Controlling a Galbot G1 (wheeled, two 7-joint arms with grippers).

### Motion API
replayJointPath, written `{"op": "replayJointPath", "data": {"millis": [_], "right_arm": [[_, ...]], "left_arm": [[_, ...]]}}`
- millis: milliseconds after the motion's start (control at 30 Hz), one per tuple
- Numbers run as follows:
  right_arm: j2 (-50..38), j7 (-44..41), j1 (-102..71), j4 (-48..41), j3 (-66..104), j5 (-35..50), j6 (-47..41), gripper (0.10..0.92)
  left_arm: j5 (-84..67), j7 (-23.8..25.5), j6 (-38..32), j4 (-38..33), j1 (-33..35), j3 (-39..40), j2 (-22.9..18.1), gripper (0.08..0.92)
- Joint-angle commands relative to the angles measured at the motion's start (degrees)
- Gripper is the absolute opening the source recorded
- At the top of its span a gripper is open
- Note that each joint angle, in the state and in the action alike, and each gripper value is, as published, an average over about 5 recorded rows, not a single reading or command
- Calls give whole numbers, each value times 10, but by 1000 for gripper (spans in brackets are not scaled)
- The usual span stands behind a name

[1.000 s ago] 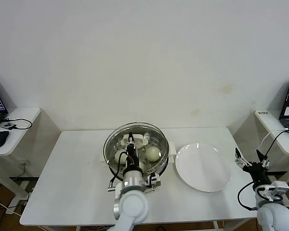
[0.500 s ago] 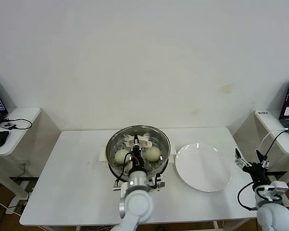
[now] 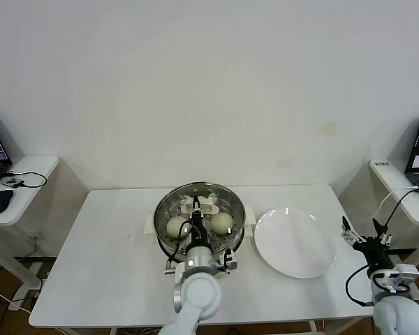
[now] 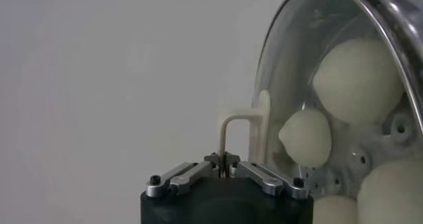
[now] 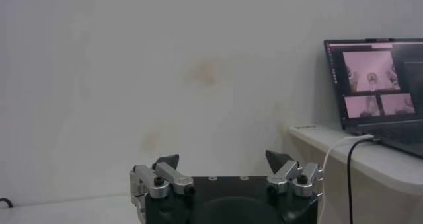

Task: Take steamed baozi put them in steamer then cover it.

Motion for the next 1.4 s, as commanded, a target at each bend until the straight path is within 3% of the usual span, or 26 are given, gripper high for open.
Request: {"op": "replayJointPath", "data": {"millis": [33,567,1400], "right_arm": [[-1,-1,0,0,2,0,1,823],[-1,-2,-1,-3,4,0,2,823],[-1,-3,-6,3,0,-1,-2,823]], "left_arm": [[-3,-4,-2,12,-5,-4,-2,122],[-12,-21,-16,6,8,0,2,144],[-58,-4,-22,-165,92,-28,76,806]]}}
